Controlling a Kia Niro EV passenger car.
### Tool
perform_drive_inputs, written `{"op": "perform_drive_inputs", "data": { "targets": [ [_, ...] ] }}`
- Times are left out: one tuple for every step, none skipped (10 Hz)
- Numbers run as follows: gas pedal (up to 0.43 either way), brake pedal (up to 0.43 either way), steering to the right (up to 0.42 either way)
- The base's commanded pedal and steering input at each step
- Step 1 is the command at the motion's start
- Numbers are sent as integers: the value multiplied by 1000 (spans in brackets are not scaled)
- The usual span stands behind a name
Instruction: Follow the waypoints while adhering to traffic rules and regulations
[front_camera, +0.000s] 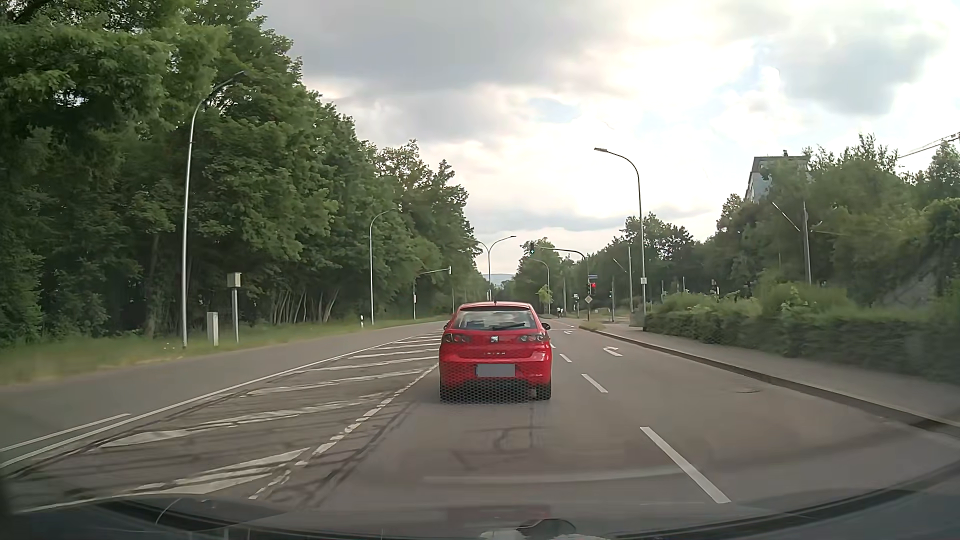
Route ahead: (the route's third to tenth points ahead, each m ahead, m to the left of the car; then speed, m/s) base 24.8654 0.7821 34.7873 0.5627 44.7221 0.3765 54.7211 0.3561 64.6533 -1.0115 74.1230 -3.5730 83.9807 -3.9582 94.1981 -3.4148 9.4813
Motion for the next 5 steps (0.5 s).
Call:
{"op": "perform_drive_inputs", "data": {
  "targets": [
    [98, 0, 10],
    [110, 0, 10],
    [118, 0, 9],
    [130, 0, 9],
    [138, 0, 8]
  ]
}}
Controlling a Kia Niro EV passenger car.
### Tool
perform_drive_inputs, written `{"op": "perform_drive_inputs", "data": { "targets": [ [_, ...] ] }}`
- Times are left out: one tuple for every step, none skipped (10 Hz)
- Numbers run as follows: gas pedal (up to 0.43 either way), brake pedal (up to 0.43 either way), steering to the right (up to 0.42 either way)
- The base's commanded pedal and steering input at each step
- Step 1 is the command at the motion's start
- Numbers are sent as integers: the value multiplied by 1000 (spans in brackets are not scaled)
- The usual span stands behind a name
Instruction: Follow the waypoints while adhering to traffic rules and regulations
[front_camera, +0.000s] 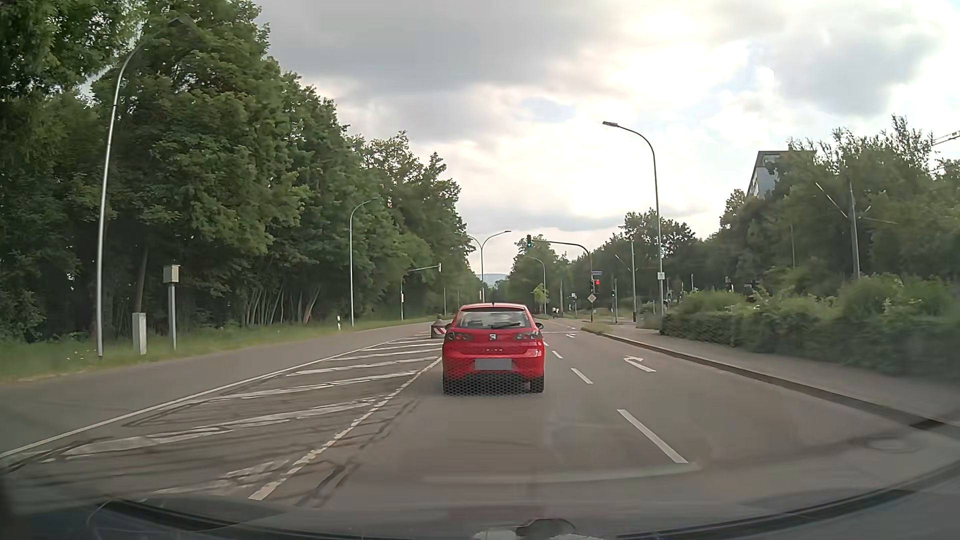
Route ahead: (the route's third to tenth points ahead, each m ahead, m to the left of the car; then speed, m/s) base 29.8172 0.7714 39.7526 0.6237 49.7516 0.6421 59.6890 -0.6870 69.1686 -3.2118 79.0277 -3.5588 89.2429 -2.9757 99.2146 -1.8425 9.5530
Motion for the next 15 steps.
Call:
{"op": "perform_drive_inputs", "data": {
  "targets": [
    [150, 0, 7],
    [157, 0, 6],
    [157, 0, 6],
    [157, 0, 5],
    [169, 0, 5],
    [169, 0, 4],
    [169, 0, 4],
    [169, 0, 4],
    [169, 0, 4],
    [169, 0, 3],
    [177, 0, 3],
    [177, 0, 3],
    [177, 0, 3],
    [177, 0, 2],
    [177, 0, 2]
  ]
}}
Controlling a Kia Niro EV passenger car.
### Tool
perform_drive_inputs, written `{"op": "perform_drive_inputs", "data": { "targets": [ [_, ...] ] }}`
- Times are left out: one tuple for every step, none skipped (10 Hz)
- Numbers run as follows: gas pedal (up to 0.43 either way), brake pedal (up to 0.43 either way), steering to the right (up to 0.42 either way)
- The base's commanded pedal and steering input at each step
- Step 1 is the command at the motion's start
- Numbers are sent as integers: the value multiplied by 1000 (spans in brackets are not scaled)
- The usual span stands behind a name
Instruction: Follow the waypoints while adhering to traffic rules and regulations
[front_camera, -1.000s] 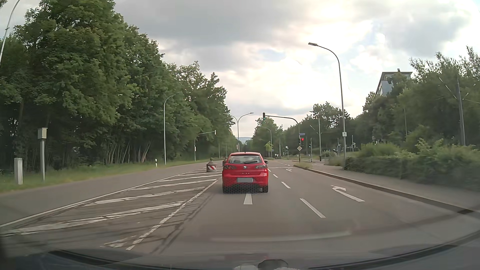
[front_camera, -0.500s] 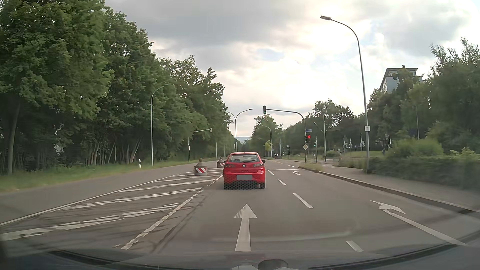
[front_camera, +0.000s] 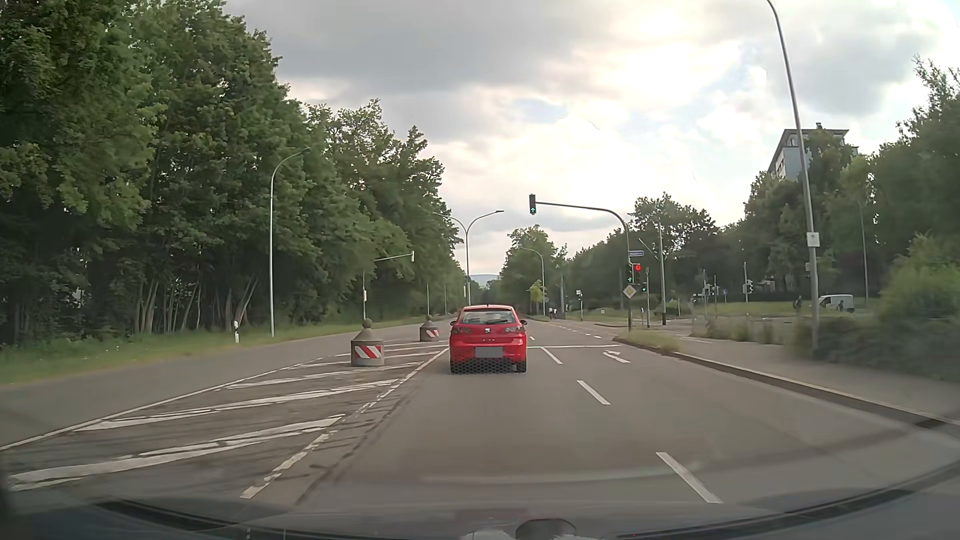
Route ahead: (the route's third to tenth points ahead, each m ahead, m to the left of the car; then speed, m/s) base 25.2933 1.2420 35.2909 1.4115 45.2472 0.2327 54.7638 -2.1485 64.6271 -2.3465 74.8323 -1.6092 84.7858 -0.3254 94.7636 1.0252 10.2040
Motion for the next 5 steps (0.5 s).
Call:
{"op": "perform_drive_inputs", "data": {
  "targets": [
    [177, 0, 1],
    [177, 0, -1],
    [177, 0, -1],
    [177, 0, -1],
    [177, 0, -1]
  ]
}}
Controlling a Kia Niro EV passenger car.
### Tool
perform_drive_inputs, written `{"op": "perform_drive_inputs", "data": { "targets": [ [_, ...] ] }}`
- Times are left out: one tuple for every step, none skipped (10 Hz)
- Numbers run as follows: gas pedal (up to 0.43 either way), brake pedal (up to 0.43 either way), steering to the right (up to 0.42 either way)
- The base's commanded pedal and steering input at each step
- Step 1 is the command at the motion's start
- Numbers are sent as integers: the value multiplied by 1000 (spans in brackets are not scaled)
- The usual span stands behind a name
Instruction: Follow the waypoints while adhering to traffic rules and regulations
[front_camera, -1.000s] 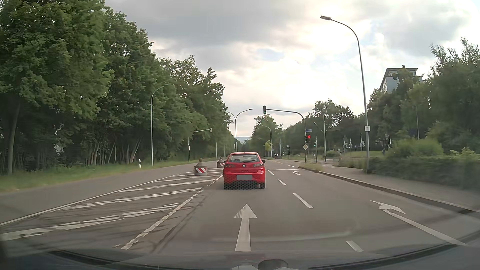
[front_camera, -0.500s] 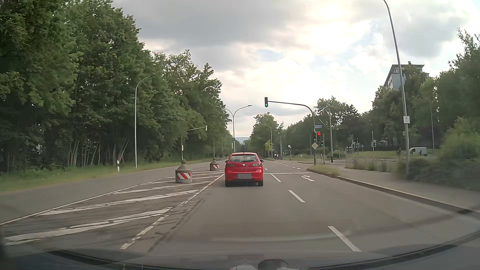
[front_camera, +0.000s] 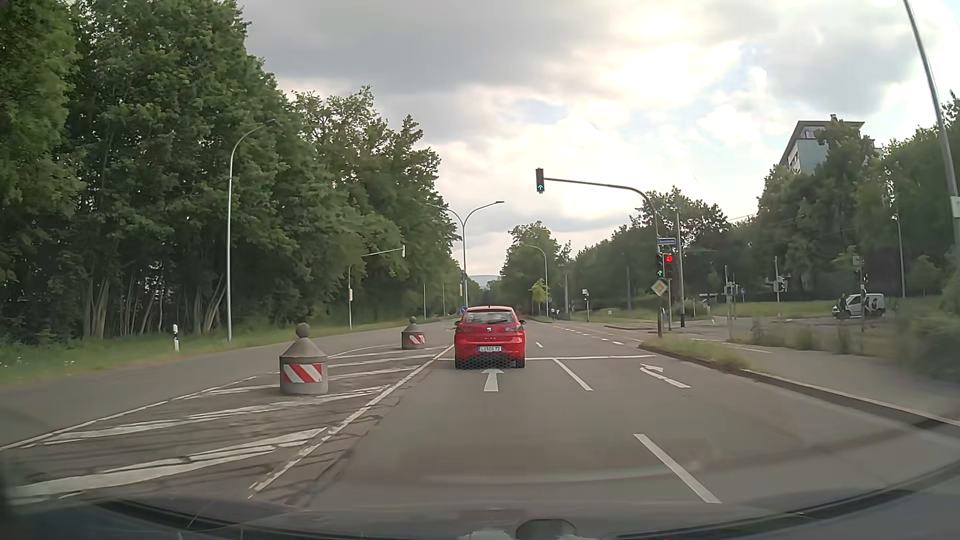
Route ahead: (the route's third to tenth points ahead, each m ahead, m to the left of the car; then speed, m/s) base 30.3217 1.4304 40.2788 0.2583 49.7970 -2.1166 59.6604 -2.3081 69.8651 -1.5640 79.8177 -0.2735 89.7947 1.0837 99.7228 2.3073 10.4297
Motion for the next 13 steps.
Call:
{"op": "perform_drive_inputs", "data": {
  "targets": [
    [177, 0, -1],
    [177, 0, -1],
    [177, 0, -1],
    [177, 0, -1],
    [177, 0, -1],
    [177, 0, 0],
    [177, 0, 0],
    [177, 0, 0],
    [177, 0, 0],
    [177, 0, 1],
    [177, 0, 0],
    [177, 0, 1],
    [177, 0, 1]
  ]
}}
